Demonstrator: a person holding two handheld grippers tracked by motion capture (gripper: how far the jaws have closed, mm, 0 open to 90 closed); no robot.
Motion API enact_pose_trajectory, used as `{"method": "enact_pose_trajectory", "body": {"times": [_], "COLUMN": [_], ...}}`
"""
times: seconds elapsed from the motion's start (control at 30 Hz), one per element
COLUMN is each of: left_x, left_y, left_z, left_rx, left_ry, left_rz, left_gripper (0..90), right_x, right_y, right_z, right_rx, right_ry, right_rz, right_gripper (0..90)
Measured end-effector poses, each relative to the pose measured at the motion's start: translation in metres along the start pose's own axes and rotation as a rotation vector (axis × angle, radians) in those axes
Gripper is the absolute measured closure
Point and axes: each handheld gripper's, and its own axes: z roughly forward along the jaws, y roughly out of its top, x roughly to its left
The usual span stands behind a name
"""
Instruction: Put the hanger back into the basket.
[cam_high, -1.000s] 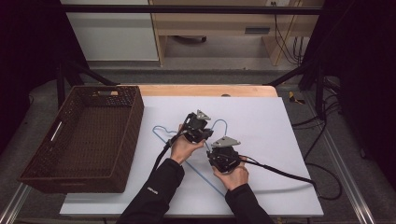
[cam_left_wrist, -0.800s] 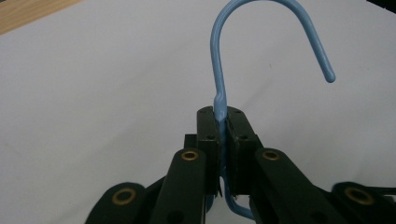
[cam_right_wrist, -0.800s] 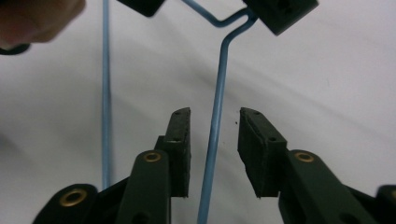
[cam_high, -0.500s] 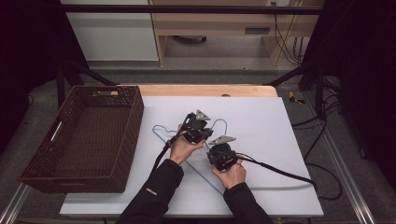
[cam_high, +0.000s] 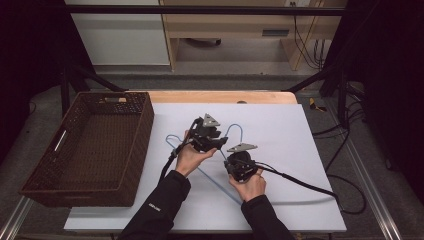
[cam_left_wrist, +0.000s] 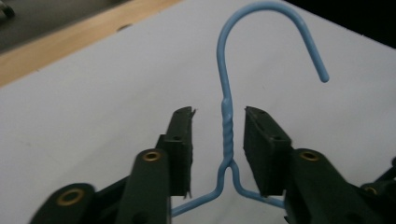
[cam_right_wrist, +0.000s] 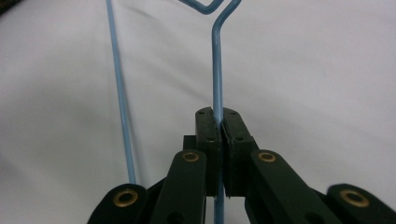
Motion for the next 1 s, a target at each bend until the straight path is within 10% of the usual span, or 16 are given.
{"method": "enact_pose_trajectory", "body": {"times": [0.47,1.0], "left_x": [-0.008,-0.034], "left_y": [-0.001,-0.044], "left_z": [-0.094,-0.105], "left_rx": [-0.087,0.124], "left_ry": [0.05,0.045], "left_rz": [0.183,0.453], "left_gripper": [22.6,18.1], "right_x": [-0.033,-0.043], "right_y": [0.02,0.013], "right_z": [-0.051,-0.081], "right_rx": [-0.049,0.022], "right_ry": [0.134,0.343], "right_rz": [-0.179,-0.324], "right_gripper": [88.1,88.1]}}
